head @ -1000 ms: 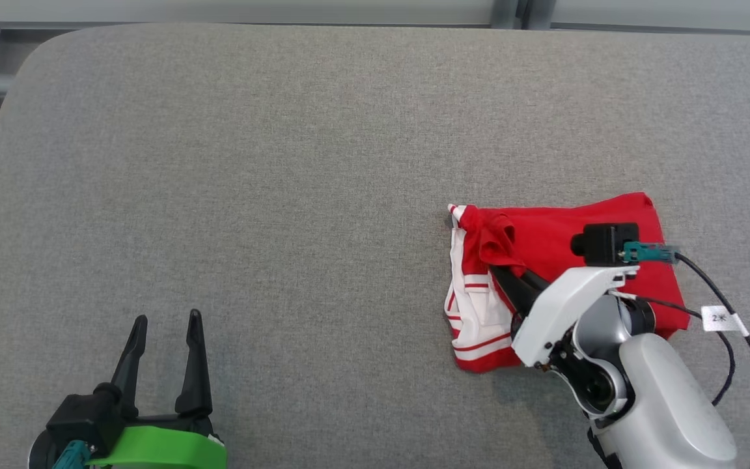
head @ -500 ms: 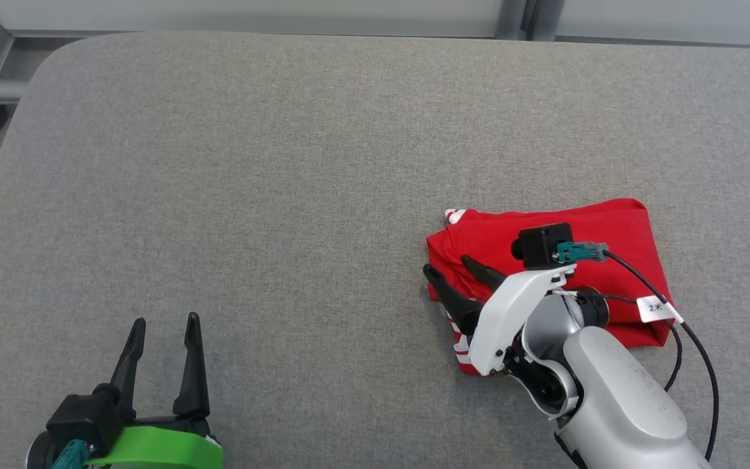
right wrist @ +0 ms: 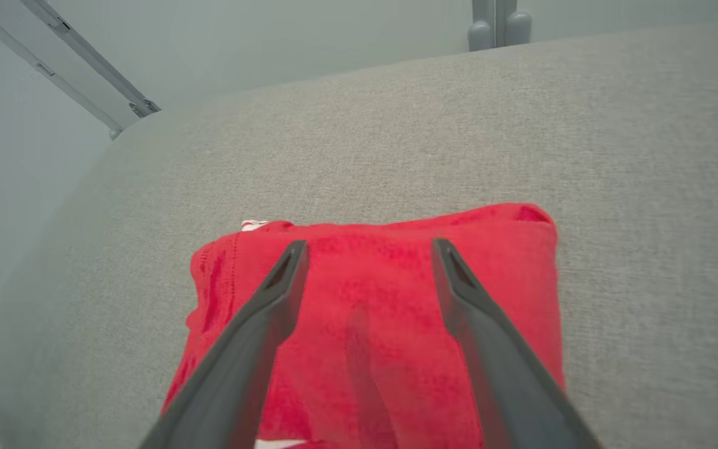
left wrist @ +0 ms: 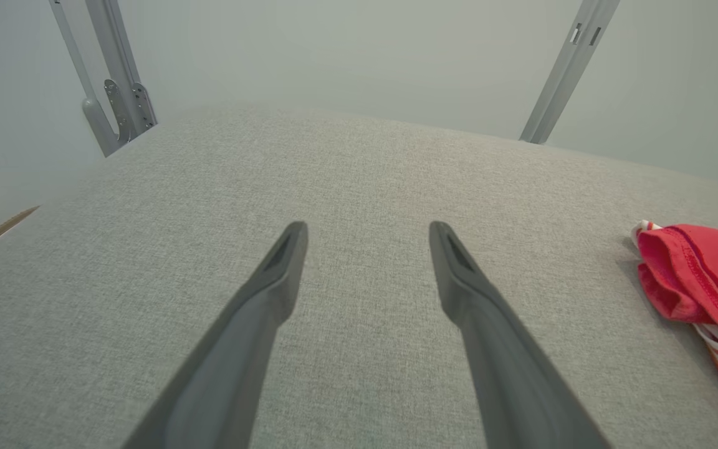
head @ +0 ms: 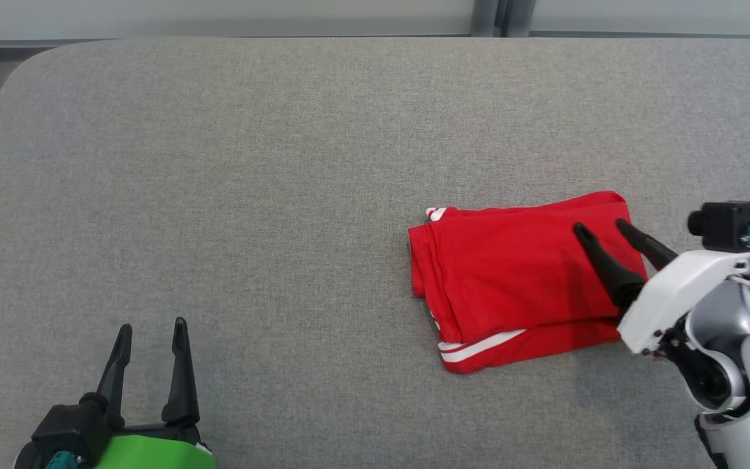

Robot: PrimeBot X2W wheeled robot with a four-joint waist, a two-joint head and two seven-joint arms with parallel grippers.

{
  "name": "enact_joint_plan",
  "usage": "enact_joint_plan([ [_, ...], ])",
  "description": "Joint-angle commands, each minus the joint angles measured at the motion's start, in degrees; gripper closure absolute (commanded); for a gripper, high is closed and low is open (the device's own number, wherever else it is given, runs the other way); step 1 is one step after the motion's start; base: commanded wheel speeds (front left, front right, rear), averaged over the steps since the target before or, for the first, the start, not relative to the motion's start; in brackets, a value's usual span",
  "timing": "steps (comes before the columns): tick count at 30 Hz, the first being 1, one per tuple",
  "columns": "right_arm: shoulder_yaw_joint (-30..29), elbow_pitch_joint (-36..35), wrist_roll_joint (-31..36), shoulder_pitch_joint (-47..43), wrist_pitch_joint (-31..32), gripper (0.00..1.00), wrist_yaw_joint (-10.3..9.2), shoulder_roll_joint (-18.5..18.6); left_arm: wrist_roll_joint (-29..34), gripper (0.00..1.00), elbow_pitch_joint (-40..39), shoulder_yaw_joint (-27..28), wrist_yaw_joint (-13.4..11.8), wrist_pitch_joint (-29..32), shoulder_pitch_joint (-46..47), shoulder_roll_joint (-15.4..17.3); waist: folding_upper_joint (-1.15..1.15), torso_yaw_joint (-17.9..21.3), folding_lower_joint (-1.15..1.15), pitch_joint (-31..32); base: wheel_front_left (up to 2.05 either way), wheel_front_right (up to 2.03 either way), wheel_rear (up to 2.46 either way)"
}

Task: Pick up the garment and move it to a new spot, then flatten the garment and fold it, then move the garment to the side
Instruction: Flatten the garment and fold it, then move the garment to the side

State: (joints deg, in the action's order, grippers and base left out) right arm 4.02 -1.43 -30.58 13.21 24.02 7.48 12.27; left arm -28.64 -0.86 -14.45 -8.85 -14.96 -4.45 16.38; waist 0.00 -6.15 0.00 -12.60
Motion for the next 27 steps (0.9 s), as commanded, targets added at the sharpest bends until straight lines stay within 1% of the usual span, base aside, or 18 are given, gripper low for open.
enact_joint_plan([
  [1,-4.0,-1.25,0.64,-1.98,1.26,0.0,0.02,0.65,-0.1,0.0,-0.15,-0.1,-0.1,-0.08,0.36,-0.07,0.0,0.17,0.0,-0.65,0.0,0.0,0.0],
  [2,-5.45,-1.33,-0.01,-2.78,2.02,0.0,0.02,0.27,-0.14,0.0,-0.15,-0.16,0.04,-0.08,0.55,-0.05,0.0,0.19,0.0,-0.84,0.0,0.0,0.0],
  [3,-5.45,-1.33,-0.01,-2.78,2.02,0.0,0.02,0.27,-0.14,0.0,-0.15,-0.16,0.04,-0.08,0.55,-0.05,0.0,0.19,0.0,-0.84,0.0,0.0,0.0],
  [5,-8.37,-1.46,0.61,-3.58,2.78,0.0,0.02,0.72,-0.3,0.0,-0.1,-0.26,0.31,-0.09,0.86,-0.06,0.0,0.17,0.0,-1.17,0.0,0.0,0.0],
  [7,-10.43,-1.0,0.4,-3.82,3.27,0.0,0.02,0.4,-0.36,0.0,0.03,-0.37,0.41,-0.09,1.02,-0.03,0.0,0.09,0.0,-1.47,0.0,0.0,0.0],
  [12,-12.67,1.44,-0.75,-3.09,5.33,0.0,0.02,-0.35,-0.46,0.0,0.16,-0.37,0.62,-0.11,1.72,-0.06,0.0,-0.4,0.0,-2.24,0.0,0.0,0.0],
  [16,-11.38,4.65,-2.56,-1.52,6.33,0.0,0.02,0.23,-0.57,0.0,0.45,-0.52,0.72,-0.12,2.21,-0.23,0.0,-0.95,0.0,-2.87,0.0,0.0,0.0],
  [18,-9.79,6.85,-3.57,-0.43,6.59,0.0,0.02,0.83,-0.75,0.0,0.66,-0.54,0.84,-0.13,2.68,-0.22,0.0,-1.18,0.0,-3.18,0.0,0.0,0.0],
  [23,-4.22,13.02,-6.61,1.69,6.75,0.0,0.02,3.83,-0.74,0.0,1.33,-0.86,1.13,-0.06,3.65,-0.36,0.0,-2.26,0.0,-3.2,0.0,0.0,0.0],
  [25,-2.71,15.43,-7.64,2.0,6.59,0.0,0.02,5.39,-0.81,0.0,1.51,-1.06,1.12,-0.03,3.93,-0.42,0.0,-2.76,0.0,-2.99,0.0,0.0,0.0],
  [27,-2.43,17.01,-8.81,2.32,5.39,0.0,-0.03,6.91,-0.95,0.0,1.77,-1.01,1.03,-0.03,3.66,-0.45,0.0,-3.21,0.0,-2.7,0.0,0.0,0.0],
])
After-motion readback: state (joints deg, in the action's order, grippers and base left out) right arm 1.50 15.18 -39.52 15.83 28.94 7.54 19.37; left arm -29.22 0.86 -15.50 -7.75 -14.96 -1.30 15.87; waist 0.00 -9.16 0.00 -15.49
